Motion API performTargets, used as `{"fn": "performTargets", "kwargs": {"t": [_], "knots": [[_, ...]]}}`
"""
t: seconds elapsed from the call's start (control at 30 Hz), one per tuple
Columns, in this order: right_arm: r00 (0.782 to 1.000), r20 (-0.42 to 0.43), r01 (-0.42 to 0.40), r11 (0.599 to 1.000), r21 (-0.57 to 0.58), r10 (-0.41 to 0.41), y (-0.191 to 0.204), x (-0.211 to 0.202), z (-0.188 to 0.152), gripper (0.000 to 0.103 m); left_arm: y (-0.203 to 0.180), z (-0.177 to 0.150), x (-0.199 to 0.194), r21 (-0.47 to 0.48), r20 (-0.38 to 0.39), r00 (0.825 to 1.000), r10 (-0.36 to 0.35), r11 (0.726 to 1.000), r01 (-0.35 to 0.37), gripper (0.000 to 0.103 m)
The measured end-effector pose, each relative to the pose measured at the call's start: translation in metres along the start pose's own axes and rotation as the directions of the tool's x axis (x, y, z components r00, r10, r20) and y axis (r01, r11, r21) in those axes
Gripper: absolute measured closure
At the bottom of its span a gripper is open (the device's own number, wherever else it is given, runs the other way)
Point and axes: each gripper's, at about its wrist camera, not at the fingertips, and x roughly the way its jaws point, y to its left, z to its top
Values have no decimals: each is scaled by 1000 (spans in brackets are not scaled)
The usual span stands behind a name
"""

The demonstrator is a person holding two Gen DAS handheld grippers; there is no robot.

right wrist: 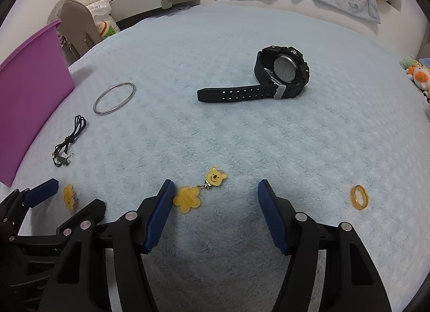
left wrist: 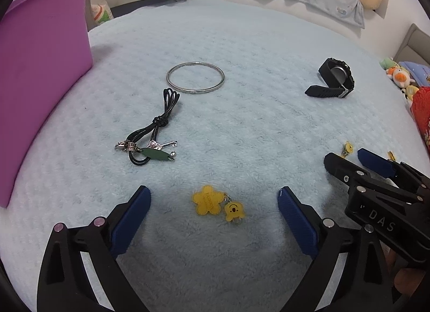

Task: Organize jewelry
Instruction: 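Grasp the yellow flower charm with the left tool while the right tool grasps a small yellow charm, then carry both yellow charms over the pink tub with both tools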

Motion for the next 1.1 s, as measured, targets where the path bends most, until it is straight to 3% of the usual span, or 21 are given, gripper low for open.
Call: {"fn": "performTargets", "kwargs": {"t": [0.17, 0.23, 0.27, 0.3, 0.47, 0.57, 0.63, 1.1], "knots": [[1000, 12, 26, 999, -32, -26, 11, -1, 0, 55, 8, -3, -7, -41, 18, 1000, 22, 999, -21, 34], [999, 17, 29, 999, -34, -29, 12, -2, -1, 59, 6, -5, -9, -29, 23, 999, 37, 999, -37, 39], [999, 20, 34, 999, -37, -33, 13, -3, -1, 65, 5, -5, -10, -21, 24, 999, 46, 999, -45, 43], [999, 22, 40, 998, -40, -40, 14, -3, -2, 73, 3, -6, -12, -7, 28, 998, 56, 998, -56, 50], [999, 25, 32, 999, -30, -32, 13, -6, -4, 86, -1, -8, -15, 24, 33, 999, 37, 999, -38, 80], [1000, 28, 9, 1000, 0, -9, 7, -9, -5, 88, 2, -7, -18, 20, 28, 999, 21, 1000, -22, 80], [1000, 28, -3, 1000, 14, 2, 4, -12, -6, 97, 4, -8, -21, 19, 24, 1000, 16, 1000, -16, 80], [991, 64, -124, 979, 162, 115, -20, -43, -20, 100, 19, -11, -57, 46, 33, 999, -42, 998, 40, 80]]}}
